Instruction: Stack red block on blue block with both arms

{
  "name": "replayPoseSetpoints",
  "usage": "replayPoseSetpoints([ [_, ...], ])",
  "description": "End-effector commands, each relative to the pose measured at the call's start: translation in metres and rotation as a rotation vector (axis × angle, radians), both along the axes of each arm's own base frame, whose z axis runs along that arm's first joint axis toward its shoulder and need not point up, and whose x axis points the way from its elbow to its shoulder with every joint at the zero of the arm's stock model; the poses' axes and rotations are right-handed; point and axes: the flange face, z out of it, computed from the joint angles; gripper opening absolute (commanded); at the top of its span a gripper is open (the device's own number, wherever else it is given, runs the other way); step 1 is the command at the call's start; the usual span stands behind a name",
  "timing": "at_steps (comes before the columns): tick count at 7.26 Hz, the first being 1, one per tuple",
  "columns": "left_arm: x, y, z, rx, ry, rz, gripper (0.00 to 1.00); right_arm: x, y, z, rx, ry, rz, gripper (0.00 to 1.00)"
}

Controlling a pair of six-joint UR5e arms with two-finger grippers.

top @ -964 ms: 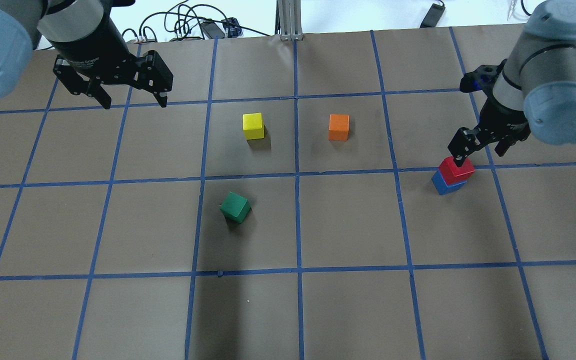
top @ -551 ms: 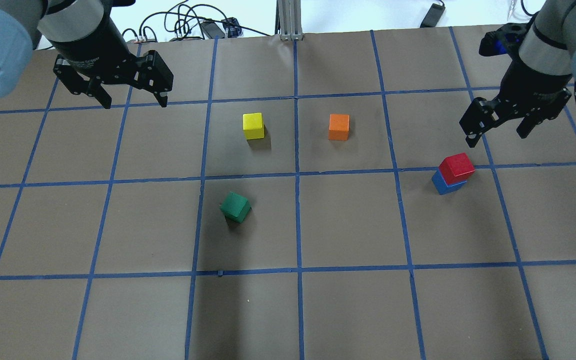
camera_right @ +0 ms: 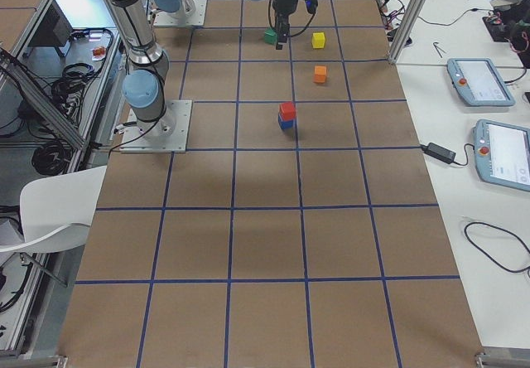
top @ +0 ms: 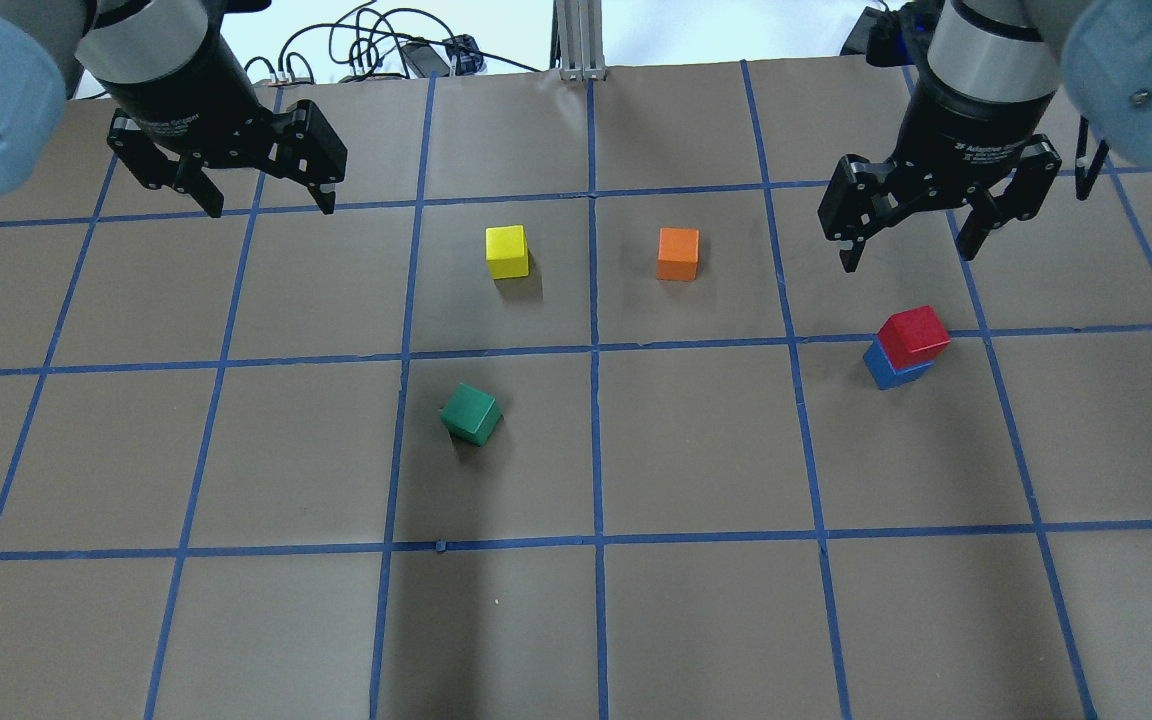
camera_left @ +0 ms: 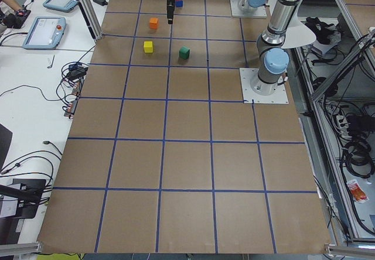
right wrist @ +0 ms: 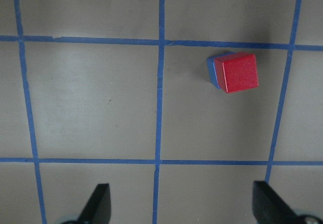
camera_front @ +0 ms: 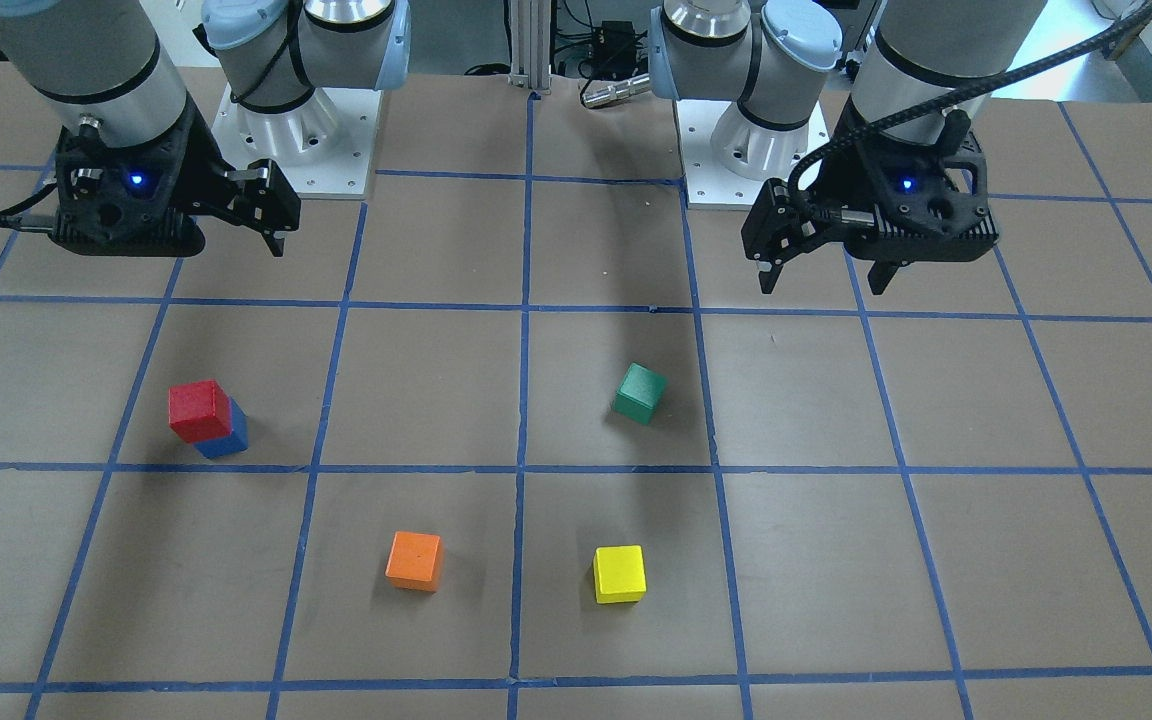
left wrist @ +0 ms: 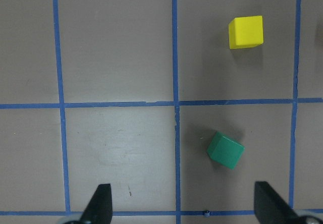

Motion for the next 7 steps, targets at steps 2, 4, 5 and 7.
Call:
replayPoseSetpoints([
  [2,0.0000,0.0001,-0.0001,0.001,0.000,0.000,1.00,0.0114,0.0048,-0.0002,0.010,-0.032,-0.001,1.00],
  [4,0.0000,0.0001,-0.0001,0.001,0.000,0.000,1.00,0.0108,0.0059,0.0023,0.002,-0.026,0.003,1.00],
  [5,0.0000,0.0001,-0.0001,0.001,0.000,-0.001,1.00,0.0100,0.0060,0.0033,-0.002,-0.019,0.007,1.00],
  [7,0.0000,0.0001,-0.0001,0.001,0.000,0.000,1.00,0.0066,0.0038,0.0037,-0.007,-0.022,-0.001,1.00],
])
